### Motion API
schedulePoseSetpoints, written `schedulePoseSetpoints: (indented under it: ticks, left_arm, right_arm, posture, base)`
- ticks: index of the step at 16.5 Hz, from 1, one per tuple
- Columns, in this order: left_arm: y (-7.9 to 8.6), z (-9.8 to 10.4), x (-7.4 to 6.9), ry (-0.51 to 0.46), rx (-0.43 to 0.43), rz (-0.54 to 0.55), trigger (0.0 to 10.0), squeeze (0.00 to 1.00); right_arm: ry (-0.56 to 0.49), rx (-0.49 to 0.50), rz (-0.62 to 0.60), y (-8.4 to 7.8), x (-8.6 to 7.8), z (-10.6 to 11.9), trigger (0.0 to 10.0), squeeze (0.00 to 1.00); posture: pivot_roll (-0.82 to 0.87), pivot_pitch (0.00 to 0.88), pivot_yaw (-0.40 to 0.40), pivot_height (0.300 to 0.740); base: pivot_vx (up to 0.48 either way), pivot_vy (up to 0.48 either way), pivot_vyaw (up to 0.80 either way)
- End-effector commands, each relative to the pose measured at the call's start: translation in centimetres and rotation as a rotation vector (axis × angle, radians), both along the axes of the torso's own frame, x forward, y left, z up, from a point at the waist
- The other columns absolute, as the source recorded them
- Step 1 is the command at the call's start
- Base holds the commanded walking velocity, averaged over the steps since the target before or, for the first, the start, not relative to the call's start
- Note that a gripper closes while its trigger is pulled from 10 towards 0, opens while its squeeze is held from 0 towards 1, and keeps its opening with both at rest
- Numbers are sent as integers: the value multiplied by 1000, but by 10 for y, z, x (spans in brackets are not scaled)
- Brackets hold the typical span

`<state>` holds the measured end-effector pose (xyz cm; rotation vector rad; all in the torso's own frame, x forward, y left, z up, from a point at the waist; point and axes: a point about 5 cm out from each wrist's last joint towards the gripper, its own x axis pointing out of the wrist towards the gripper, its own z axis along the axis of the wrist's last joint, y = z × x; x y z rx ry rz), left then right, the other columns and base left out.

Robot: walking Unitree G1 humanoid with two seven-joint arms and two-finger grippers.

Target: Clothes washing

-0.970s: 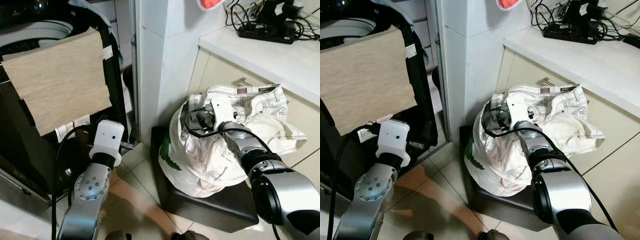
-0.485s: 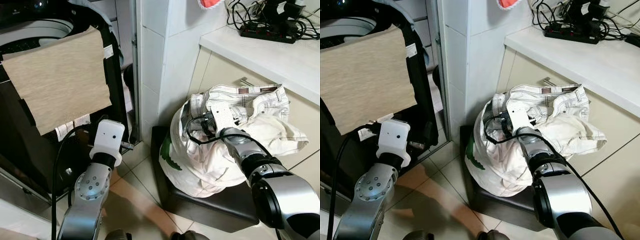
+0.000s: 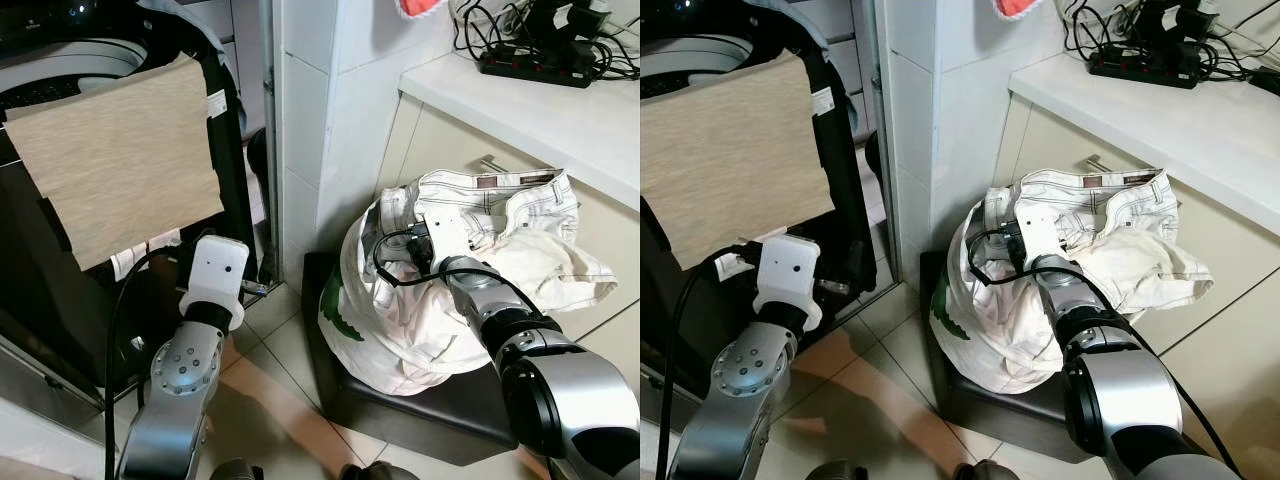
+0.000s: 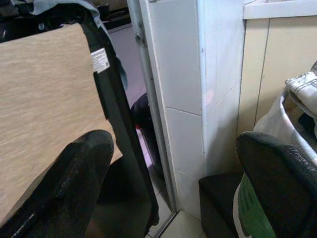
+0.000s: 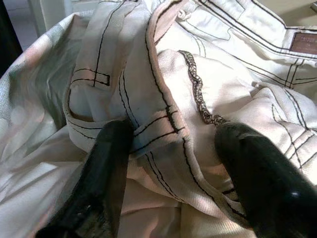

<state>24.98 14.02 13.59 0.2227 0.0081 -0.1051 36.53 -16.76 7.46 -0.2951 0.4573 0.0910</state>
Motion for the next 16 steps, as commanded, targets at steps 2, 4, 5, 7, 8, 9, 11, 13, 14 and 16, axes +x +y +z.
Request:
schedulePoseSetpoints:
  ticks: [2, 4, 5, 7, 8, 9, 11, 13, 14, 16]
  left_arm:
    - [-2, -1, 2, 18, -25, 5, 10000, 0]
    - [-2, -2, 3, 31, -42, 9, 10000, 0]
    - [-3, -2, 2, 34, -51, 10, 10000, 0]
    - [-3, -6, 2, 52, -57, 18, 10000, 0]
    - [-4, -7, 4, 58, -58, 22, 10000, 0]
    - [-4, -6, 6, 57, -54, 22, 10000, 0]
    - [-6, -8, 7, 69, -66, 22, 10000, 0]
    - [-9, -8, 11, 68, -62, 10, 10000, 0]
    - [-8, -8, 13, 67, -68, 19, 10000, 0]
    - [-9, -8, 17, 58, -80, 3, 10000, 0]
  right_arm:
    - [4, -23, 11, 0, -4, -6, 0, 0]
    - [2, -27, 25, 2, -4, -6, 0, 0]
    - [4, -20, 27, 4, -4, -7, 0, 0]
    - [4, 9, 23, 5, -5, -8, 0, 0]
    - [-1, 20, 18, 6, -4, -7, 0, 0]
    - [-14, 37, 10, 6, -2, -4, 0, 0]
    - [-22, 76, -1, 8, -1, -1, 0, 0]
    - [-41, 94, 7, 11, 1, 3, 0, 0]
    - [-77, 116, 23, 15, 6, 11, 0, 0]
    - [-149, 162, 41, 21, 16, 31, 0, 0]
  posture:
    - [103, 47, -85, 740]
    - [99, 49, -88, 740]
    - [97, 55, -88, 740]
    - [94, 53, -88, 740]
    - [91, 47, -89, 740]
    - [86, 43, -88, 740]
    - [78, 38, -87, 740]
    - [74, 32, -86, 740]
    - [68, 28, -84, 740]
    - [54, 8, -80, 740]
  base:
    - [0, 0, 0]
    - [0, 0, 0]
    - [0, 0, 0]
    - [0, 0, 0]
    - [0, 0, 0]
    - [0, 0, 0]
    - [0, 0, 0]
    - [0, 0, 0]
    - [0, 0, 0]
    - [0, 0, 0]
